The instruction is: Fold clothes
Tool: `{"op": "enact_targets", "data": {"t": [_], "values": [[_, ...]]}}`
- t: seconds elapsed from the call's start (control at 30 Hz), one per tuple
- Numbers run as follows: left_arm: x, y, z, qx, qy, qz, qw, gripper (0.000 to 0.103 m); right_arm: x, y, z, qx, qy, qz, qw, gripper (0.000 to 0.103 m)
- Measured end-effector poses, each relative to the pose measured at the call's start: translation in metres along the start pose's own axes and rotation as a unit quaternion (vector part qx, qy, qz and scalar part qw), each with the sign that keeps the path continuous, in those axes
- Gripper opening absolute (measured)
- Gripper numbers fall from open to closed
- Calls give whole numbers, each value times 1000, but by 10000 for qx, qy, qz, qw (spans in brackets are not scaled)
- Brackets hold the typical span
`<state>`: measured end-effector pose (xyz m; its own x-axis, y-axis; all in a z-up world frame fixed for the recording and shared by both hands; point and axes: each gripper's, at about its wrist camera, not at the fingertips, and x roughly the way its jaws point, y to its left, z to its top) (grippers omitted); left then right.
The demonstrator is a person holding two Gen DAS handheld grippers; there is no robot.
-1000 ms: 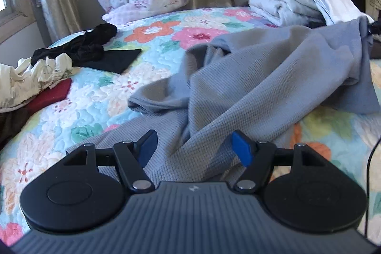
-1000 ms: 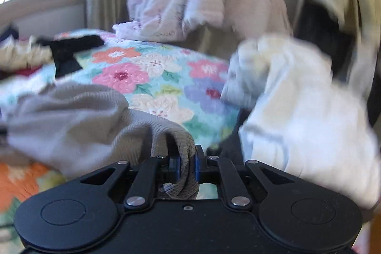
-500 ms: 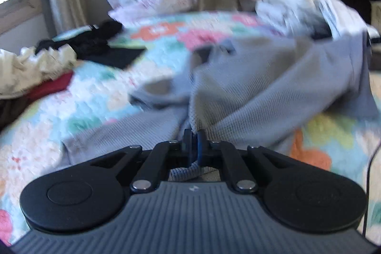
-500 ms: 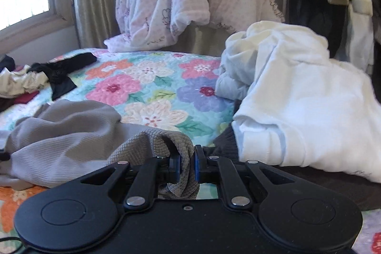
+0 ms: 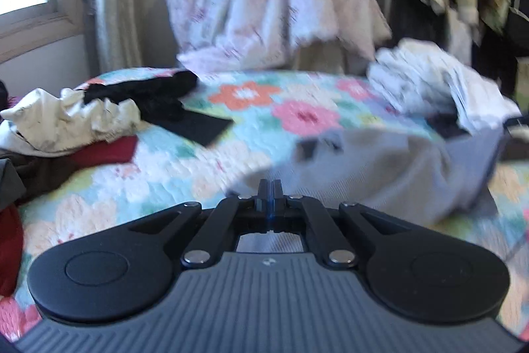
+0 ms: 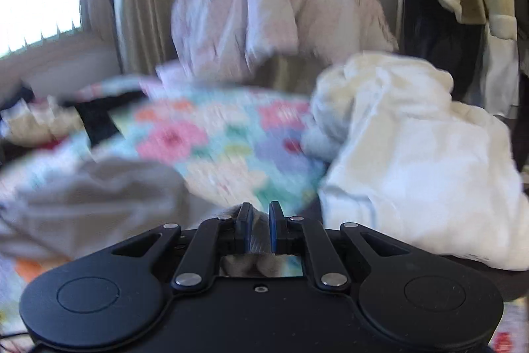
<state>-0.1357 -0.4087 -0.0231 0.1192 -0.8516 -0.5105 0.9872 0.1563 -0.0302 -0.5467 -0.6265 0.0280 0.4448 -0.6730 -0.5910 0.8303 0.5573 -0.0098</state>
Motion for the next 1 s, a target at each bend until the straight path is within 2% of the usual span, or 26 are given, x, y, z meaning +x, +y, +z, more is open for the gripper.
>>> {"op": "enact_targets", "data": {"t": [0.03,0.13,0.17,0.2,0.23,0.33,0.4,0.47,0.5,0.57,0.67,0.73,0.8,0.87,0.9,0.93,0.97,1.0], "values": [[1,-5,-5,117,75,-44,9999,3,1,4,0,-51,84,68,9999,16],[5,-17,-21,431,272,-108,9986,6,1,23,-2,-133,120,779,9968,20],[7,-18,-24,461,335,-102,9983,10,2,36,-4,-287,155,1041,9940,24],[9,-18,-27,454,398,-81,9981,16,4,49,-6,-478,180,1205,9914,33],[11,-18,-29,428,462,-57,9980,18,6,65,-9,-745,198,1270,9889,42],[8,-18,-31,423,558,-64,9975,21,9,110,-17,-1677,173,1330,9767,52],[4,-20,-33,516,563,-3,9971,41,15,134,-21,-2128,212,1540,9646,60],[2,-21,-36,616,578,120,9963,49,26,157,-27,-2583,310,1751,9496,62],[3,-20,-39,645,620,181,9958,51,32,166,-31,-2779,377,1814,9426,62],[5,-16,-44,608,759,276,9949,53,47,181,-40,-3136,516,1753,9318,62],[7,-6,-54,416,950,459,9935,59,65,193,-54,-3620,529,1409,9199,61],[8,0,-60,319,996,558,9929,68,75,198,-61,-3834,518,1200,9143,61],[10,4,-66,301,1039,613,9922,82,82,197,-68,-3907,534,1131,9120,61],[15,6,-71,348,1092,517,9921,83,88,192,-74,-4000,525,1001,9095,58],[18,6,-74,375,1106,483,9920,83,92,185,-73,-3795,560,1093,9170,45],[21,6,-76,388,1123,470,9918,83,97,174,-67,-3332,684,1308,9312,25],[25,7,-77,386,1113,480,9919,83,101,161,-60,-2833,820,1506,9436,16],[27,8,-78,354,1081,465,9924,73,101,150,-54,-2536,835,1576,9507,6]]}}
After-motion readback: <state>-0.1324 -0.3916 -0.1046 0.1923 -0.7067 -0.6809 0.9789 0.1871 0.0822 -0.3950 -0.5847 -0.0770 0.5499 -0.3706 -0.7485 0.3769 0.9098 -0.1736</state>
